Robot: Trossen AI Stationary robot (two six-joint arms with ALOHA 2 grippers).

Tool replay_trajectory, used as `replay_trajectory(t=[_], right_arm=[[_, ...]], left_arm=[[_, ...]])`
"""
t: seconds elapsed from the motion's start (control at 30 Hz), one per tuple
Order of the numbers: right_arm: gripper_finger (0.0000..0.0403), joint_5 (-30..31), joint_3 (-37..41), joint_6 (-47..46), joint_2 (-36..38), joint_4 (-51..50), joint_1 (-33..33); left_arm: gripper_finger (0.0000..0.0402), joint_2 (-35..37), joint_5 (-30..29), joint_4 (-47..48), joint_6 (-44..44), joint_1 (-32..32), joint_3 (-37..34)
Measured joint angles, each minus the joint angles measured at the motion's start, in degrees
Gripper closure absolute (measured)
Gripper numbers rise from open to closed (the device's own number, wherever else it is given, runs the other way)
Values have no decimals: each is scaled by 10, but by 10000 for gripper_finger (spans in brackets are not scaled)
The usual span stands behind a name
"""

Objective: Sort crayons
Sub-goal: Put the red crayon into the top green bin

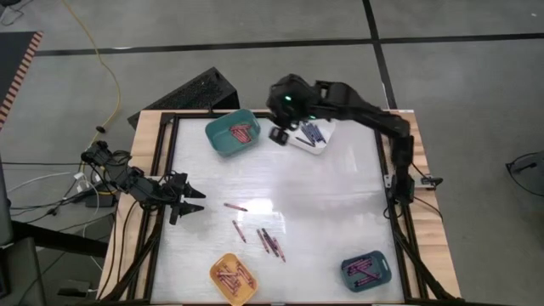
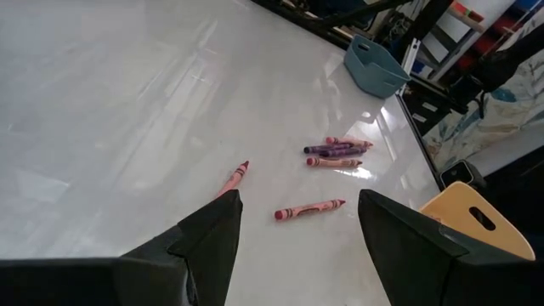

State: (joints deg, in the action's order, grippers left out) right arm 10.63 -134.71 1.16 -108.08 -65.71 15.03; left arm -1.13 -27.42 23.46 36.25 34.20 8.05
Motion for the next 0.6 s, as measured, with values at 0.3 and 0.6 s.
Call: replay_trajectory(t=[0.3, 0.6], right_arm=[[308, 0, 0, -73, 49, -148, -74], [308, 13, 1, -73, 45, -154, -186]], left_arm=[[174, 0, 0, 0, 0, 0, 0], [174, 0, 0, 0, 0, 0, 0]])
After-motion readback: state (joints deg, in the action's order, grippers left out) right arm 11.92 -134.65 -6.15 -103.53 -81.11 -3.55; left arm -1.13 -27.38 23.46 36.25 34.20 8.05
